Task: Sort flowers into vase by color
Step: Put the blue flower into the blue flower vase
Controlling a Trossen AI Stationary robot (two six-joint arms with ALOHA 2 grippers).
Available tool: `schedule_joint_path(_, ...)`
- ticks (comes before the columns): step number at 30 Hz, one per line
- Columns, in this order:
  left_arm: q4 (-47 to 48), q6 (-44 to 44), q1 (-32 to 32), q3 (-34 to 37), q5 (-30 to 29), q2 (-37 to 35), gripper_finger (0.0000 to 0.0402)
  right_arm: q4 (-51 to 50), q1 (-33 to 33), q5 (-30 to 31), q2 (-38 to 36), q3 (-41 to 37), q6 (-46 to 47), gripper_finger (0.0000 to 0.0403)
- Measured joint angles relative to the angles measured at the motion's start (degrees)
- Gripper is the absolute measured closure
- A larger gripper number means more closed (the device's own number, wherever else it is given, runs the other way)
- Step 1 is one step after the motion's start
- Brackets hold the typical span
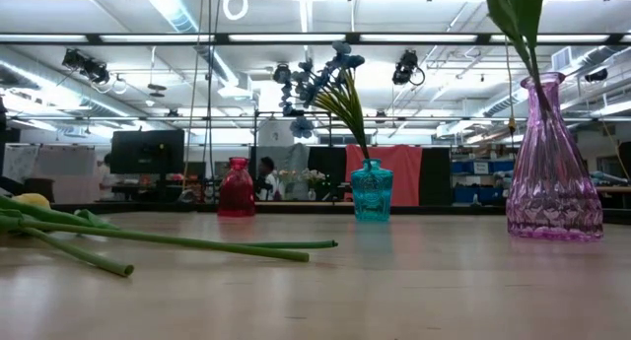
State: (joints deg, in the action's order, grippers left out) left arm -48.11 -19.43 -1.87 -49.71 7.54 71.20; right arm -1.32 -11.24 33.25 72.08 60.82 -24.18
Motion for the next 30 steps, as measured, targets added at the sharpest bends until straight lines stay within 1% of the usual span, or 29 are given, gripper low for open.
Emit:
schedule_joint_path(4,7.10,8.08,0.00,-0.01,-8.05,0.02,0.0382,2.29,3.77,-10.86,-2.86,0.07,11.33,0.0110)
schedule_joint_path(7,9.56,13.37,0.04,0.02,-13.54,0.33,0.0382,1.46,6.93,-15.93,-2.90,0.06,19.57,0.0112)
schedule_joint_path(9,9.58,15.08,0.04,0.01,-15.33,0.33,0.0382,0.54,8.66,-19.30,-2.34,0.04,22.45,0.0117)
schedule_joint_path(12,9.62,16.85,0.00,0.02,-16.98,0.33,0.0382,1.85,10.52,-25.63,-1.19,0.02,24.19,0.0129)
schedule_joint_path(13,9.79,17.54,0.00,0.00,-17.68,0.33,0.0382,3.69,10.89,-26.95,-0.62,0.05,24.22,0.0134)
schedule_joint_path(16,10.20,18.88,0.00,0.00,-20.70,0.33,0.0382,6.02,11.50,-28.40,0.64,0.04,23.14,0.0150)
schedule_joint_path(19,10.62,19.23,0.02,0.00,-22.74,0.44,0.0382,7.61,11.75,-28.15,1.89,0.04,21.14,0.0166)
schedule_joint_path(23,10.14,19.25,0.01,0.00,-22.71,0.97,0.0382,9.94,12.22,-28.83,3.37,0.09,20.89,0.0182)
schedule_joint_path(28,9.69,19.45,0.02,0.00,-22.68,2.57,0.0382,9.09,12.62,-29.60,5.90,4.17,20.95,0.0190)
schedule_joint_path(30,7.70,20.42,0.02,-0.03,-22.67,3.72,0.0382,6.83,12.73,-30.18,7.37,6.36,20.76,0.0190)
